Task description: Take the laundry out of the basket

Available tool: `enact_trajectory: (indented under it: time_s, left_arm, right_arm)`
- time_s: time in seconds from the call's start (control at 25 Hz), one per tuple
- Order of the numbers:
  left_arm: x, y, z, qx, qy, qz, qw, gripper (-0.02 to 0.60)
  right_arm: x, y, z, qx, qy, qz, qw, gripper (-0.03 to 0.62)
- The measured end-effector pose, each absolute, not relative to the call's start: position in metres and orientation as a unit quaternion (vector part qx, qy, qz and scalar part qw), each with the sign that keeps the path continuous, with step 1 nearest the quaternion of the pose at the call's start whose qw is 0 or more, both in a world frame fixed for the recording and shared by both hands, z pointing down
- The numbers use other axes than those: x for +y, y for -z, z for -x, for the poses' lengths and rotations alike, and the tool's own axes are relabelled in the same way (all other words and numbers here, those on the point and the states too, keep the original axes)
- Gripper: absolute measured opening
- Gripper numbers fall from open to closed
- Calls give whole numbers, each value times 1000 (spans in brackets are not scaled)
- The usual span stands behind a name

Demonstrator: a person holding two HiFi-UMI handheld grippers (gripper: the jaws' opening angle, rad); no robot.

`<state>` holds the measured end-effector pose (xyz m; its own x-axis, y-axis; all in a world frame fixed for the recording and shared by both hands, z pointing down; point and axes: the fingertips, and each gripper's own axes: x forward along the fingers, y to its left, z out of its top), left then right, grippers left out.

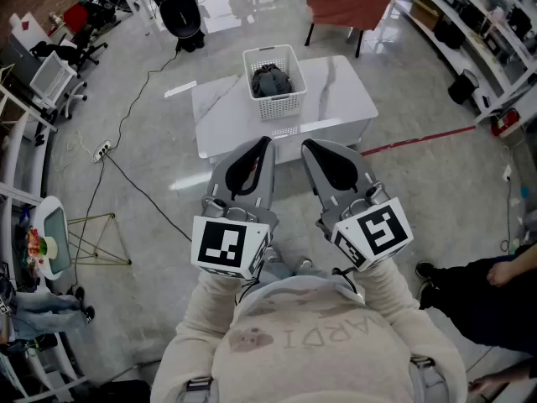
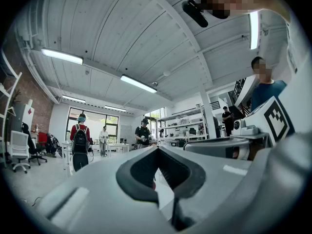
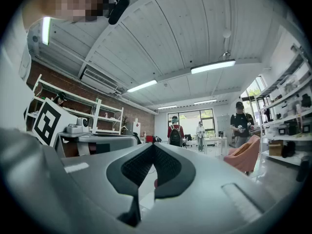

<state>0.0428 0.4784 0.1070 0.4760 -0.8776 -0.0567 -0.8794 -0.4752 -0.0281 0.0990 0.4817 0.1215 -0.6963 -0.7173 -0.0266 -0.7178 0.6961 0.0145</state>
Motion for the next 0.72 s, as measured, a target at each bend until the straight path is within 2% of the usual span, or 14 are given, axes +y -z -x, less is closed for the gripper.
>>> enact_trajectory:
  time_s: [0.72]
  left_arm:
    - [458, -108, -8, 517, -26, 855, 27, 0]
  right_arm:
    - [461, -123, -67, 919, -7, 394, 11, 26]
